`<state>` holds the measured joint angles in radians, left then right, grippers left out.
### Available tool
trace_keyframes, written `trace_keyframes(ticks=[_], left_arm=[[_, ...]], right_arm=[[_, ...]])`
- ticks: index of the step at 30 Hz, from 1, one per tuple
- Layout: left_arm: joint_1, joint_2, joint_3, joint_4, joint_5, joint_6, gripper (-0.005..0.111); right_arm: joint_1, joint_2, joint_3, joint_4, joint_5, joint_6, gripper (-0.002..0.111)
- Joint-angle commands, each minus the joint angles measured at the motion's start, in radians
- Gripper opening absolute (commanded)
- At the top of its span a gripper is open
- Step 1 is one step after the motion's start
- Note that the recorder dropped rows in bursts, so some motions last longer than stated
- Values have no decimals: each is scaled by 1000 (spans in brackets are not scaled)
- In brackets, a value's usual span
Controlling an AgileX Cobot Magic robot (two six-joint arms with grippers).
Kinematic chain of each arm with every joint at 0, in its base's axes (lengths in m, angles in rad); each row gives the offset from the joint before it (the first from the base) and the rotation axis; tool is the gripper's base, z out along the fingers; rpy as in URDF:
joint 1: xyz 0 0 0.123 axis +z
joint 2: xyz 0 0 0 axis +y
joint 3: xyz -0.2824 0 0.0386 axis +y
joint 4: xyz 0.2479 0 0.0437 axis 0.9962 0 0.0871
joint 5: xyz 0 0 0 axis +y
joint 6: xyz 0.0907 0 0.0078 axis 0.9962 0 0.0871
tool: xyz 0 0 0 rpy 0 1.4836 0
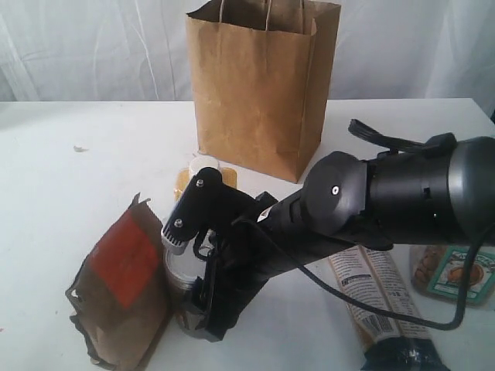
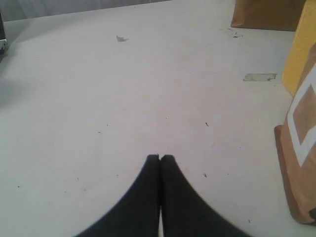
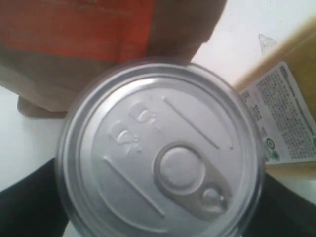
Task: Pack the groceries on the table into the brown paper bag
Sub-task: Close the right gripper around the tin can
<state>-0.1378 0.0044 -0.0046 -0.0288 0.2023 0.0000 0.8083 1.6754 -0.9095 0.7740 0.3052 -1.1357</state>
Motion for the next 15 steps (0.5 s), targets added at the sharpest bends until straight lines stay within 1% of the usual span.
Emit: trace_keyframes(ticks=[1,3,5,7,9,11,15], left_arm=[[-6,-4,5,0,-1,0,0],[-6,-4,5,0,-1,0,0],[-6,-4,5,0,-1,0,0],[-6,-4,5,0,-1,0,0],[-6,-4,5,0,-1,0,0],[-6,-4,5,0,-1,0,0],[-6,-4,5,0,-1,0,0]], right_arm=[[-2,2,-1,16,-32,-12,55],[-2,2,-1,30,-45,-12,42],[-2,2,-1,64,-54,-12,31],[-2,2,-1,100,-63,-8,24],[-2,-1,-1,139,-63,-8,19],[-2,-11,-1,158,-42,6,17],[-2,-49,-1,143,94,97,17]])
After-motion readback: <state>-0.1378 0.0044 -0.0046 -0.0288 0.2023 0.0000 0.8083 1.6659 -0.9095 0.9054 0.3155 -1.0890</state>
